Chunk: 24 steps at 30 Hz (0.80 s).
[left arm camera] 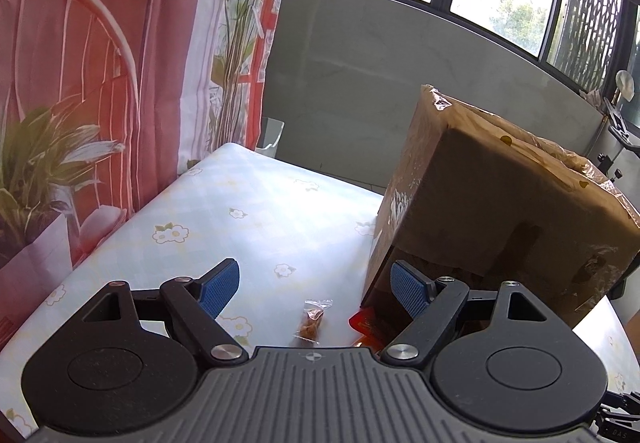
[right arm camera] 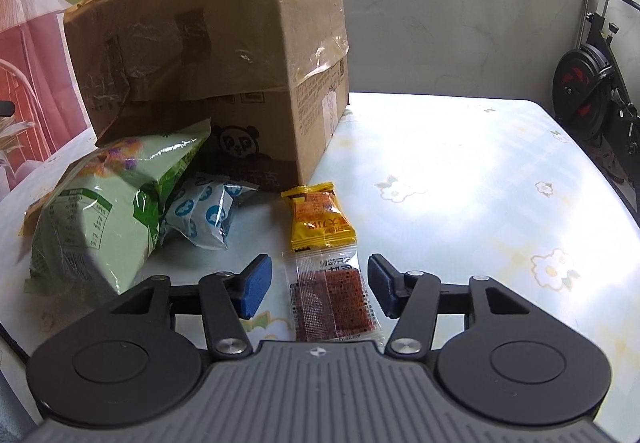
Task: Organize snacks
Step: 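Grasp the yellow cake packet with the right tool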
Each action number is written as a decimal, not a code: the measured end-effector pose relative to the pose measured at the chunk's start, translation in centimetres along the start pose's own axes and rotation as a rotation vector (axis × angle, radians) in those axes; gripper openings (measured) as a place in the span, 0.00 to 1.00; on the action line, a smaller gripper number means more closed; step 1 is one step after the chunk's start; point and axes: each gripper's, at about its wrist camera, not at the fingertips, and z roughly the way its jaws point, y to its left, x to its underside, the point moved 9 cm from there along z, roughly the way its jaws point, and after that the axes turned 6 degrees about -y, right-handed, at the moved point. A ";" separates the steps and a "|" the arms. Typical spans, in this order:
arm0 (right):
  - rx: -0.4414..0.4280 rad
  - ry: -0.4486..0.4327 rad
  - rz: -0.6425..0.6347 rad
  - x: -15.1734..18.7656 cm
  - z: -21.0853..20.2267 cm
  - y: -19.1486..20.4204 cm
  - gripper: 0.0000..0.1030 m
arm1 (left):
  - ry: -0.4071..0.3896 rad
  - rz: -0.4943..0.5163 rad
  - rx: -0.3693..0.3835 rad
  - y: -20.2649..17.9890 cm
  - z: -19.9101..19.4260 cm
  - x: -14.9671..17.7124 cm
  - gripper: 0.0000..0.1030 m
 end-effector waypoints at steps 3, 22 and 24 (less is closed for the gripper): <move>0.021 0.000 0.001 0.1 0.0 -0.3 0.55 | 0.006 0.006 0.001 -0.1 0.1 0.2 0.82; -0.008 -0.003 -0.057 -2.9 5.2 0.9 0.55 | 0.025 0.001 -0.014 0.1 0.3 0.7 0.82; -0.002 0.003 -0.044 -2.9 6.3 1.0 0.55 | 0.026 0.002 -0.019 0.3 0.3 0.7 0.82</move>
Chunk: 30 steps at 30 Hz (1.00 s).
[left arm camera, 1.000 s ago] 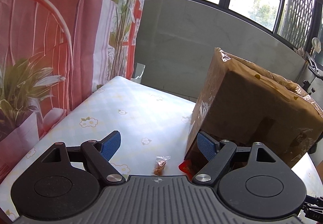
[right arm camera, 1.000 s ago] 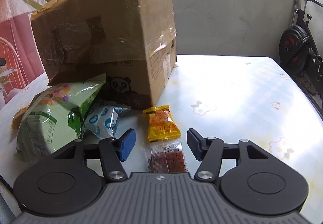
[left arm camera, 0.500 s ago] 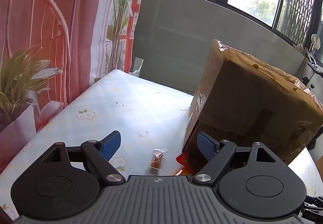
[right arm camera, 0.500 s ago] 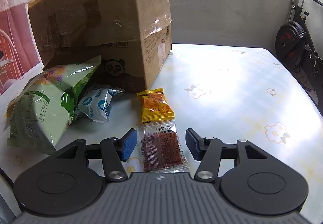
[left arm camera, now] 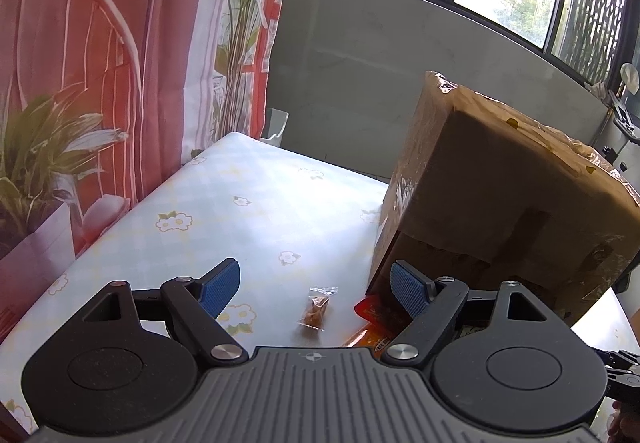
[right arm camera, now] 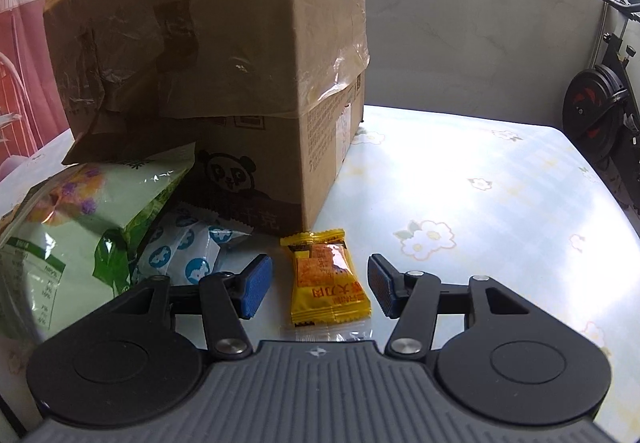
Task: Organize snacks
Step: 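Grasp the yellow cake packet with the right tool, then grasp the red-printed packet with the left tool while the right tool holds the yellow packet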
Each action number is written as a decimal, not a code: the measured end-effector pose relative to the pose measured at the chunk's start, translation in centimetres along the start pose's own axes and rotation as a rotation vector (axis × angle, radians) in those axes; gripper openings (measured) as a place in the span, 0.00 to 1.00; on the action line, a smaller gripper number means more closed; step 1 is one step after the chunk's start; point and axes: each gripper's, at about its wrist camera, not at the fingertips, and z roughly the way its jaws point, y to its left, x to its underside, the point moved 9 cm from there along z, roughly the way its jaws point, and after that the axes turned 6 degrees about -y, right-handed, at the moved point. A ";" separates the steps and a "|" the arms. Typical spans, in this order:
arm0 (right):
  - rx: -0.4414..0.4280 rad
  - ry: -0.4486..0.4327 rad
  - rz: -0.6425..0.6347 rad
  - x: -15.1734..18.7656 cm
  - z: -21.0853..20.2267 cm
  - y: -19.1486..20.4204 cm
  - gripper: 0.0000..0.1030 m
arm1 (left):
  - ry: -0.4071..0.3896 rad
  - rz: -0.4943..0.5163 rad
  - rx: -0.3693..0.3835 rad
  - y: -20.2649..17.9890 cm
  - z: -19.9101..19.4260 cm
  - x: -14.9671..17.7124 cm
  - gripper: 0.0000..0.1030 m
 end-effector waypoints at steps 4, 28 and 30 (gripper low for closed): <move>0.010 0.017 0.037 0.3 1.2 0.0 0.55 | 0.001 -0.002 -0.014 0.5 0.1 0.0 0.82; -0.001 -0.021 0.014 1.6 0.3 0.1 0.34 | 0.181 0.162 0.160 -5.5 9.2 4.2 0.74; 0.000 -0.021 0.014 1.5 0.2 0.1 0.34 | 0.205 0.163 0.157 -5.8 10.5 4.6 0.67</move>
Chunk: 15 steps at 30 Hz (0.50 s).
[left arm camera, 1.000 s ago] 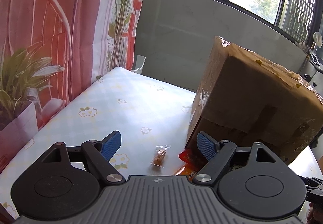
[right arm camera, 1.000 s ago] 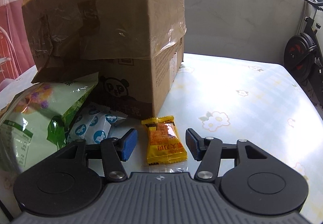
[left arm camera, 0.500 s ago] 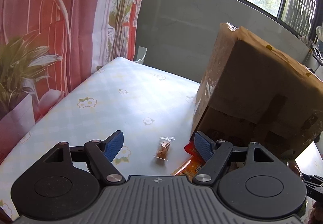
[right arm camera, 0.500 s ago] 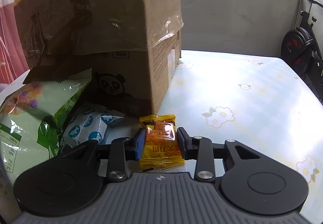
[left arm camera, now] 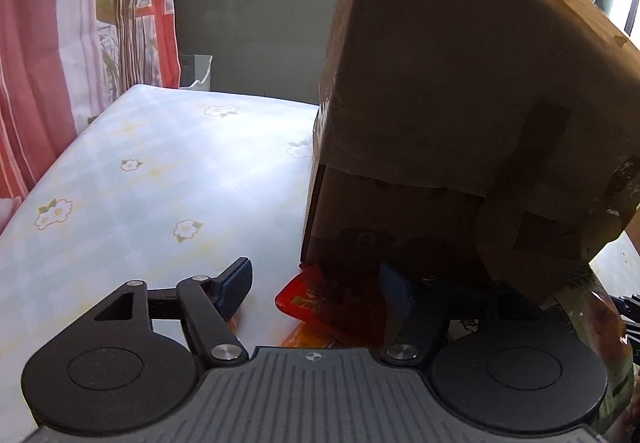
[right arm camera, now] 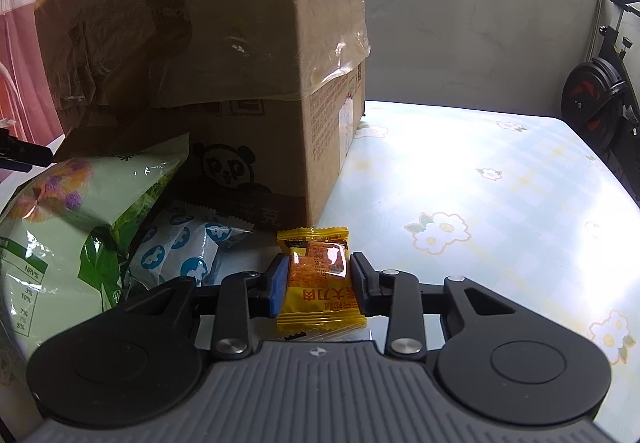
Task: Organize snacks
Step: 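Grasp the red-printed packet with the left tool while the right tool holds the yellow packet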
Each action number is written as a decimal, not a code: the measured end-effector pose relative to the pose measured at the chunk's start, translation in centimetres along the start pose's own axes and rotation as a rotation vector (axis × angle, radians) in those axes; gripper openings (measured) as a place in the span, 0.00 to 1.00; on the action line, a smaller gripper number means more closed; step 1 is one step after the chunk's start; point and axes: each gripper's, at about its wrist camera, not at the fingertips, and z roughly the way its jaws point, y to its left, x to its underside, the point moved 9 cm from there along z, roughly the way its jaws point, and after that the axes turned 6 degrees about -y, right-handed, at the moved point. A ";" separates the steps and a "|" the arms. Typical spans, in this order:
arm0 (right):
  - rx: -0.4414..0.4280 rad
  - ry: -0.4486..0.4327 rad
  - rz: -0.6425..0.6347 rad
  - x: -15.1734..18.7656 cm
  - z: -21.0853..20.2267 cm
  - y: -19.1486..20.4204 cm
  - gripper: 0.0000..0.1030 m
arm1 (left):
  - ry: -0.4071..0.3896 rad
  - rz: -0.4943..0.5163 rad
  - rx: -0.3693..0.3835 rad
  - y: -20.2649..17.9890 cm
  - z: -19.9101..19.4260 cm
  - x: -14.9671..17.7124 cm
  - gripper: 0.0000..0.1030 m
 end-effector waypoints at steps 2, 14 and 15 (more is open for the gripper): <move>0.000 0.000 -0.001 0.0 0.0 0.0 0.34 | 0.025 -0.020 0.007 0.1 1.2 0.2 0.64; -0.009 -0.001 0.011 0.0 0.1 0.0 0.35 | 0.086 0.046 -0.009 -0.3 3.1 1.9 0.63; -0.010 -0.001 0.013 0.0 0.1 0.0 0.34 | 0.086 0.058 -0.012 -0.3 3.1 1.9 0.62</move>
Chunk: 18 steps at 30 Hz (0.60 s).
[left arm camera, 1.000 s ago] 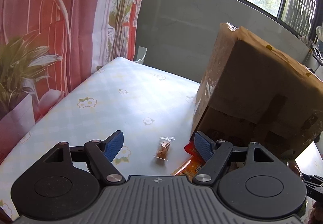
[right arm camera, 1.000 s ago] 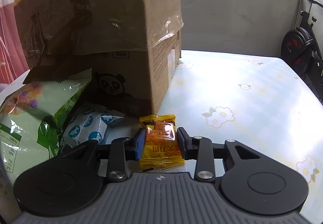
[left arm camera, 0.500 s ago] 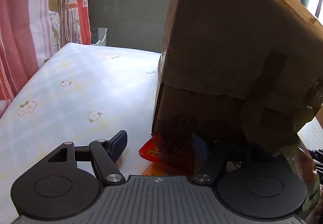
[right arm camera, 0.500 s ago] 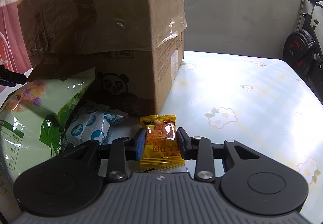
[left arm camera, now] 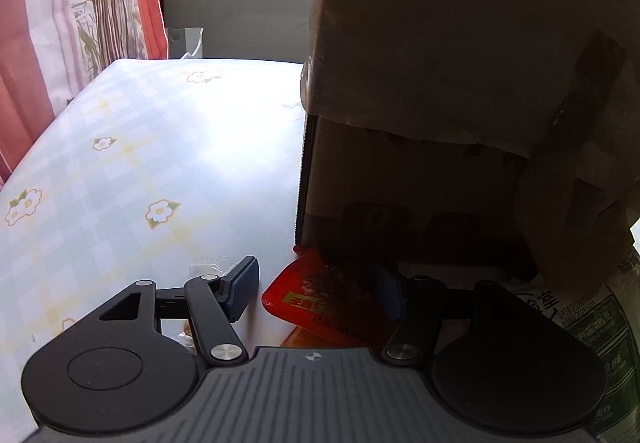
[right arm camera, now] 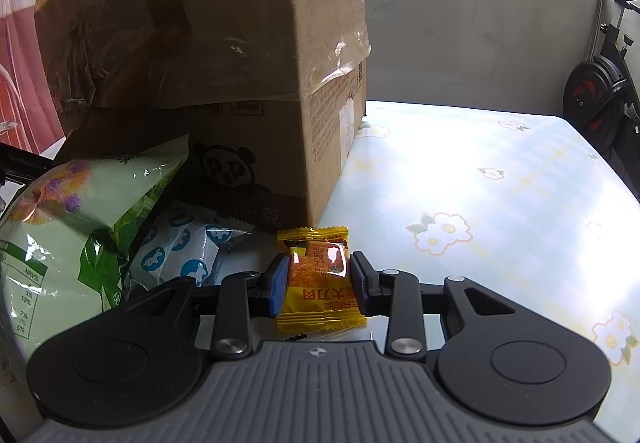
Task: Organize snacks
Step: 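Grasp the red-printed packet with the left tool while the right tool holds the yellow packet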
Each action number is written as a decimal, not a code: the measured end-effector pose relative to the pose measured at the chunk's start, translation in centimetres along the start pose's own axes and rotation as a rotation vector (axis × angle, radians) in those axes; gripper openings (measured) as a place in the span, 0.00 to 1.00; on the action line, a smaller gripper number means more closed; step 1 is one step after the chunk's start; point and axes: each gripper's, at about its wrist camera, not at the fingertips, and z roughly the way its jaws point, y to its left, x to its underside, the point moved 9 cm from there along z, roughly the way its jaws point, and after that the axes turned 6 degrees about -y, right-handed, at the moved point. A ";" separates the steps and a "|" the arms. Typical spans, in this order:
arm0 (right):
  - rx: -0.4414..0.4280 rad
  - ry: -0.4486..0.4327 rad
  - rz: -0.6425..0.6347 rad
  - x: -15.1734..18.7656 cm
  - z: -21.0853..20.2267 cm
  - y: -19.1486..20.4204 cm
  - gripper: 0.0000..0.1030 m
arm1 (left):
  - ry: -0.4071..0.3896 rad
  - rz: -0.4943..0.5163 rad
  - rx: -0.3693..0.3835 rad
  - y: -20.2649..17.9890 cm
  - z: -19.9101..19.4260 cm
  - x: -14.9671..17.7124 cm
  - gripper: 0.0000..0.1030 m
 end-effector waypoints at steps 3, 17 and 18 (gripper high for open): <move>0.000 0.000 0.001 0.0 0.0 0.0 0.35 | 0.013 -0.012 0.021 -0.1 -0.5 0.2 0.44; 0.000 -0.002 0.007 0.0 0.1 -0.1 0.35 | -0.080 -0.001 0.009 -0.5 -6.0 0.2 0.13; 0.000 -0.002 0.007 0.0 0.1 -0.1 0.35 | -0.087 0.000 0.010 -0.5 -6.3 0.1 0.13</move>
